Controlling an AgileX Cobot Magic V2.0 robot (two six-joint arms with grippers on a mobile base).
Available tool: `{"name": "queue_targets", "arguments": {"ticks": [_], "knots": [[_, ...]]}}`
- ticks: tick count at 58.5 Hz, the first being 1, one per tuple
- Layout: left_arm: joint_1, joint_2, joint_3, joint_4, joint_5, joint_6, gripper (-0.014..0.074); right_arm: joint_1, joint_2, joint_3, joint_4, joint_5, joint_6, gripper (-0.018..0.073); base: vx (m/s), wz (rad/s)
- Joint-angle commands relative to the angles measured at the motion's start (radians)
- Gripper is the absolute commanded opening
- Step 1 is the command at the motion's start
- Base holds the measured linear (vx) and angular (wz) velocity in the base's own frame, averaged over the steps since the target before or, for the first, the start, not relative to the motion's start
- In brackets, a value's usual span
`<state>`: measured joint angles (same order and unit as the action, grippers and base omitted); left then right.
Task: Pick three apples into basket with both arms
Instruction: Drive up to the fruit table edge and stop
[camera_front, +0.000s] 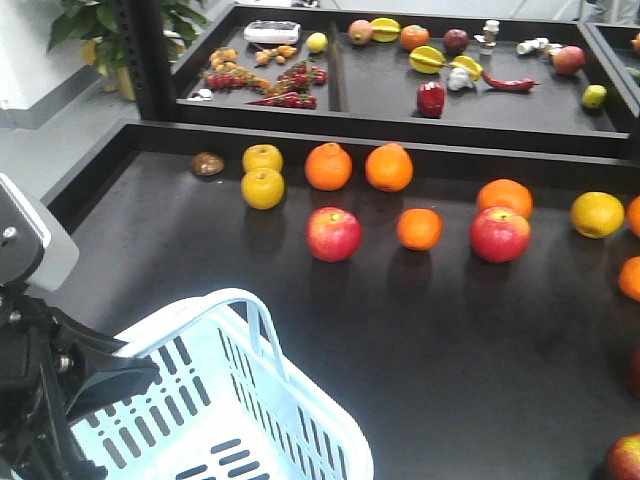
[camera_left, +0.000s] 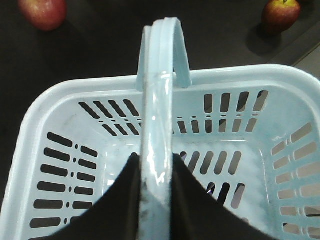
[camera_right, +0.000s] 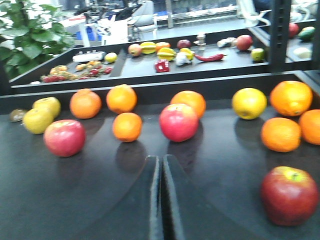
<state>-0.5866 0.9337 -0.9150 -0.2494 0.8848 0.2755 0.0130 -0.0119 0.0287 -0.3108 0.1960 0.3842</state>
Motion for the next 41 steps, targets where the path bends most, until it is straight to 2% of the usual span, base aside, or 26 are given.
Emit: {"name": "queue_targets", "arguments": {"ticks": [1,41], "knots": [[-0.005,-0.016,-0.029,-0.024,-0.079,-0.006,-0.0006,-0.004,-0.012,0.011,-0.014,-0.070,-0.011,-0.0008,0.07,-0.20],[-0.005,-0.016,-0.029,-0.024,-0.079,-0.006,-0.0006,-0.004,-0.012,0.011,-0.014,-0.070,-0.011,-0.0008,0.05,-0.16]]}}
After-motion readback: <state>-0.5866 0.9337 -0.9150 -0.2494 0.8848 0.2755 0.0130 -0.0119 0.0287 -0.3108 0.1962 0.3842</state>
